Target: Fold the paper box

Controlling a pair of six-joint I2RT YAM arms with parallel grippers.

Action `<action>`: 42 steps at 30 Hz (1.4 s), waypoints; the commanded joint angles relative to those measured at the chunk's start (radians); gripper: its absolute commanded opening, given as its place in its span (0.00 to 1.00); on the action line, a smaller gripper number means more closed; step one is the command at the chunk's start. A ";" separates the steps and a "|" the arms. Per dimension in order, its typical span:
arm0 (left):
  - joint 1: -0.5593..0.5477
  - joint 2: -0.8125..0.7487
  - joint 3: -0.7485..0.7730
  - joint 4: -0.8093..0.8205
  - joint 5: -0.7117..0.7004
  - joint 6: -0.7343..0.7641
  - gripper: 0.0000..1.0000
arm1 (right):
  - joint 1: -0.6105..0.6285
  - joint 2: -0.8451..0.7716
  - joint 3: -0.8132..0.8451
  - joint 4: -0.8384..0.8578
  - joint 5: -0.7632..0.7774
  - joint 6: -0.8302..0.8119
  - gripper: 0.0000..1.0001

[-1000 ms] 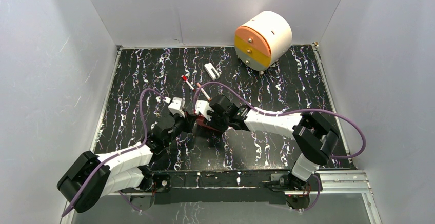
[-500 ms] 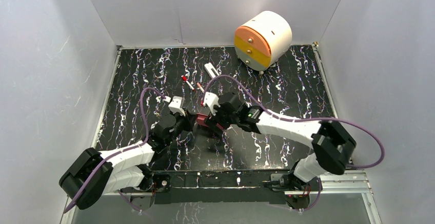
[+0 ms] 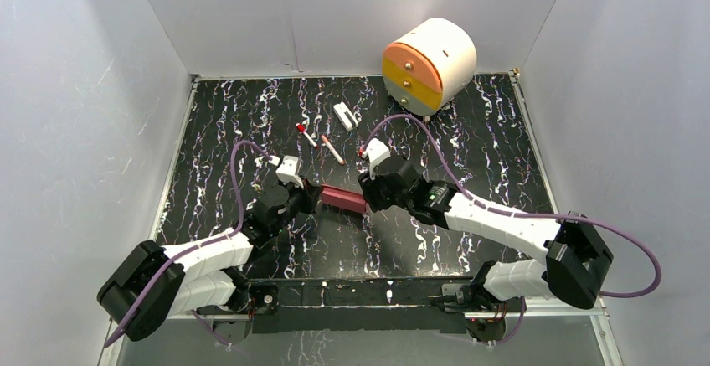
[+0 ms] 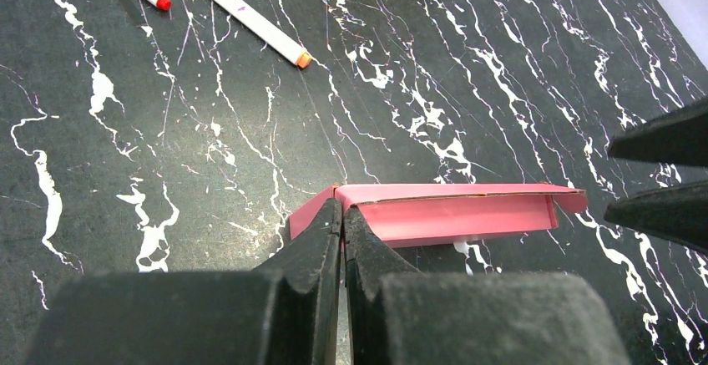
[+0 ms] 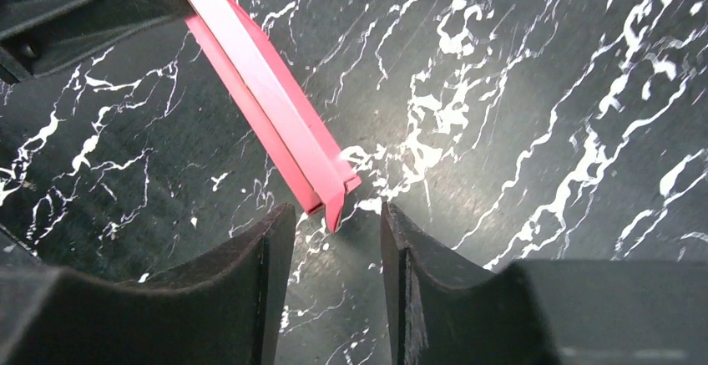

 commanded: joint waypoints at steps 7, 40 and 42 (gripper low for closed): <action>-0.008 0.018 -0.007 -0.175 -0.005 0.015 0.00 | 0.005 -0.044 -0.042 0.004 -0.001 0.106 0.43; -0.010 0.011 0.028 -0.256 -0.039 -0.021 0.00 | 0.012 0.065 0.053 0.035 0.003 0.117 0.07; -0.012 0.008 0.032 -0.271 -0.050 -0.024 0.00 | 0.012 0.069 0.066 0.025 0.005 0.135 0.04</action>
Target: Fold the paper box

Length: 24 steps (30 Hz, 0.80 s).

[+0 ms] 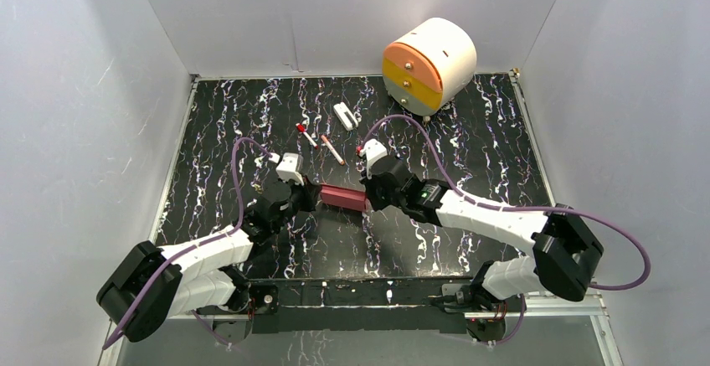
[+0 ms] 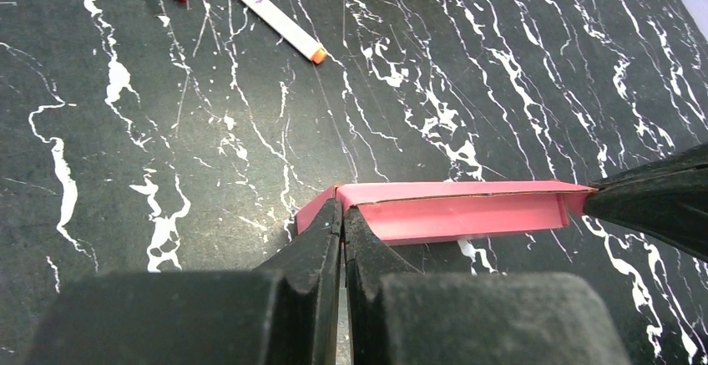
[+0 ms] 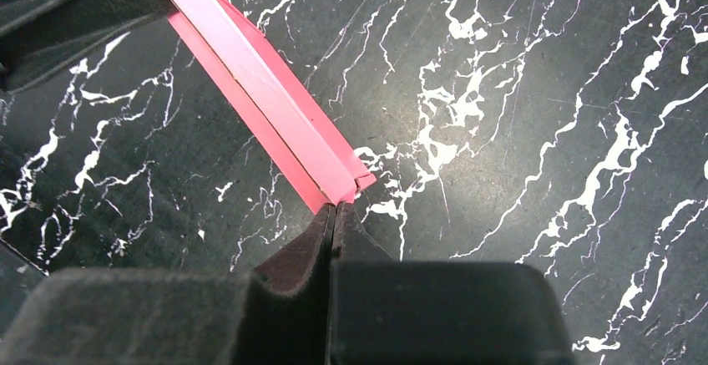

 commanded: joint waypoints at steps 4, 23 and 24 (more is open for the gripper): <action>-0.023 0.002 -0.005 -0.200 -0.059 -0.018 0.00 | 0.009 0.025 0.090 -0.016 0.025 0.081 0.00; -0.161 0.037 0.036 -0.272 -0.249 -0.104 0.00 | 0.002 0.140 0.212 -0.178 0.111 0.370 0.00; -0.169 0.040 0.038 -0.276 -0.262 -0.106 0.00 | -0.001 0.142 0.213 -0.176 0.106 0.381 0.00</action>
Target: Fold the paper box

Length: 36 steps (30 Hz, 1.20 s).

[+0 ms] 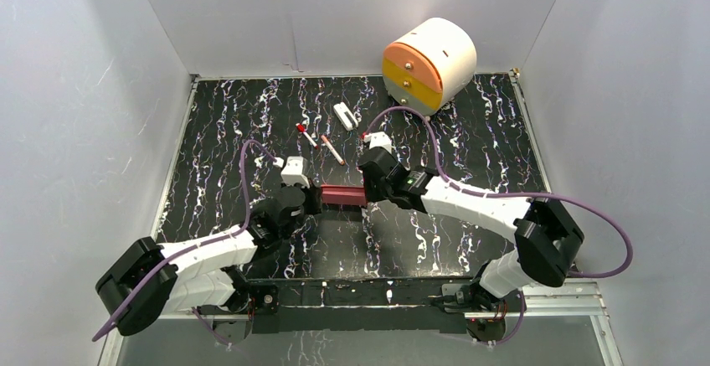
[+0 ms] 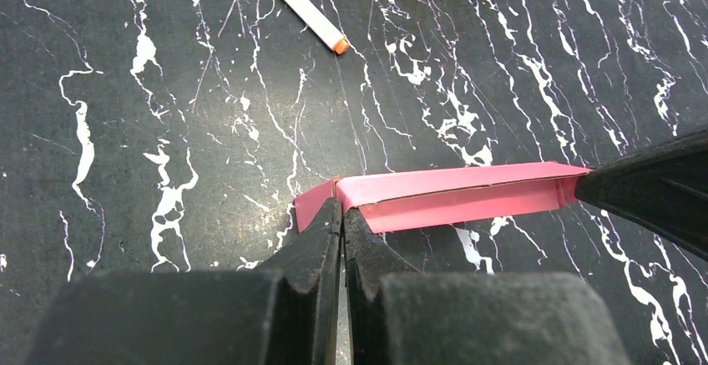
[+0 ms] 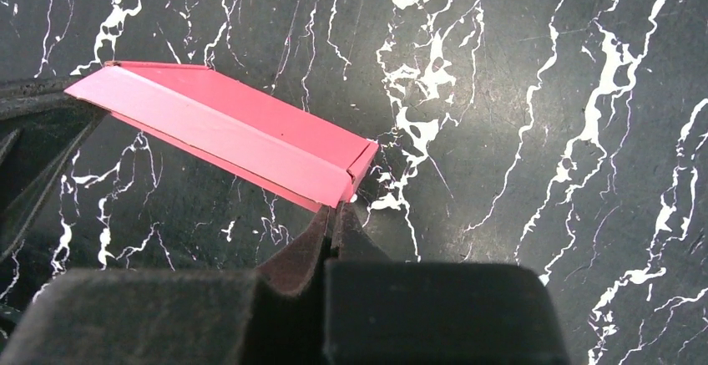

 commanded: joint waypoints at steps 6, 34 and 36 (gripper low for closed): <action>-0.069 0.067 0.003 -0.173 -0.088 -0.040 0.00 | -0.037 0.017 0.055 0.010 -0.080 0.156 0.00; -0.104 0.149 0.005 -0.157 -0.176 -0.056 0.00 | -0.178 -0.073 -0.085 0.139 -0.250 0.393 0.00; -0.106 0.154 0.006 -0.153 -0.177 -0.056 0.00 | -0.179 -0.073 -0.093 0.154 -0.257 0.417 0.00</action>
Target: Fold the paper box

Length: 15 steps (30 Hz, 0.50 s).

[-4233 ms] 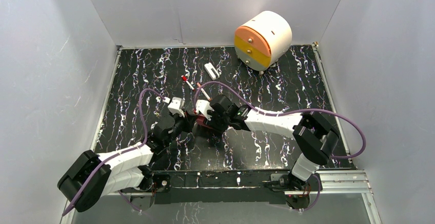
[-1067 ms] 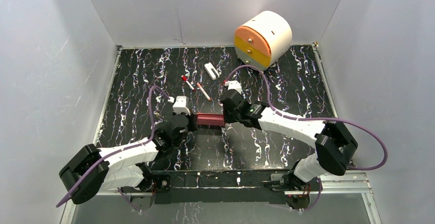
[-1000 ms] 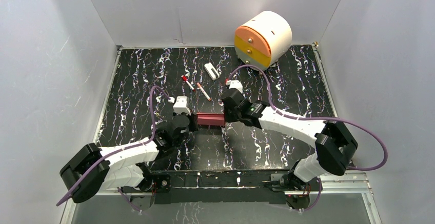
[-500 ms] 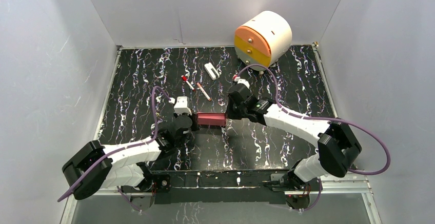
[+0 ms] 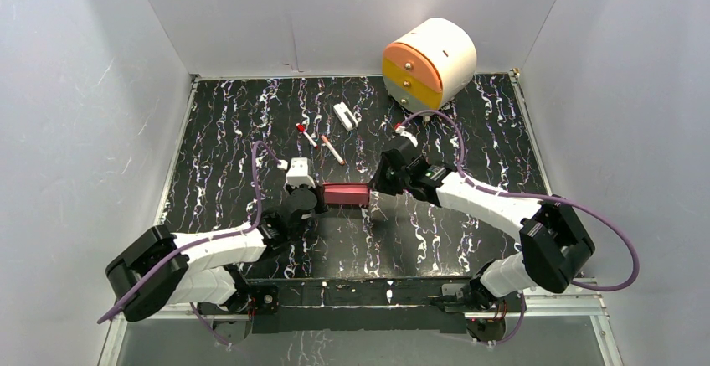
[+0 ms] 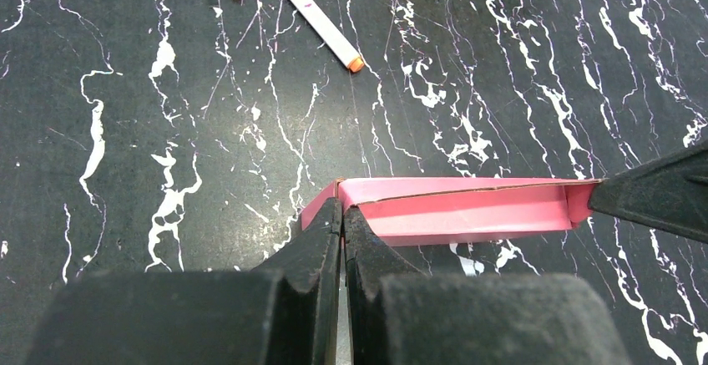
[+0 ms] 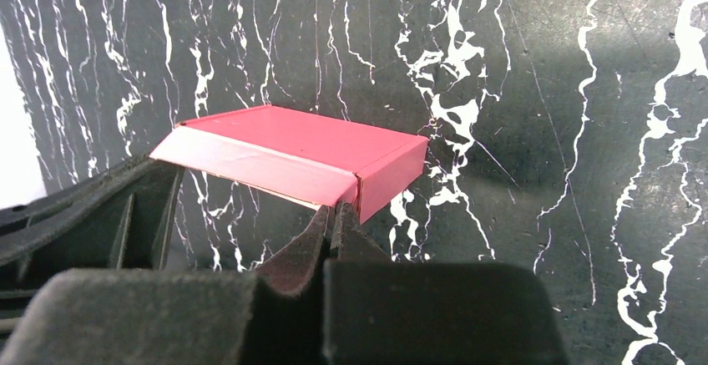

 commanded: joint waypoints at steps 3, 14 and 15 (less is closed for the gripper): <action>-0.021 0.066 -0.030 -0.177 0.021 -0.004 0.00 | -0.011 -0.028 -0.020 0.088 -0.025 0.100 0.00; -0.024 0.052 -0.033 -0.200 -0.014 0.002 0.00 | -0.011 0.017 0.085 -0.138 0.079 -0.088 0.00; -0.023 0.054 -0.032 -0.200 -0.014 0.002 0.00 | -0.011 0.019 0.086 -0.142 0.080 -0.099 0.00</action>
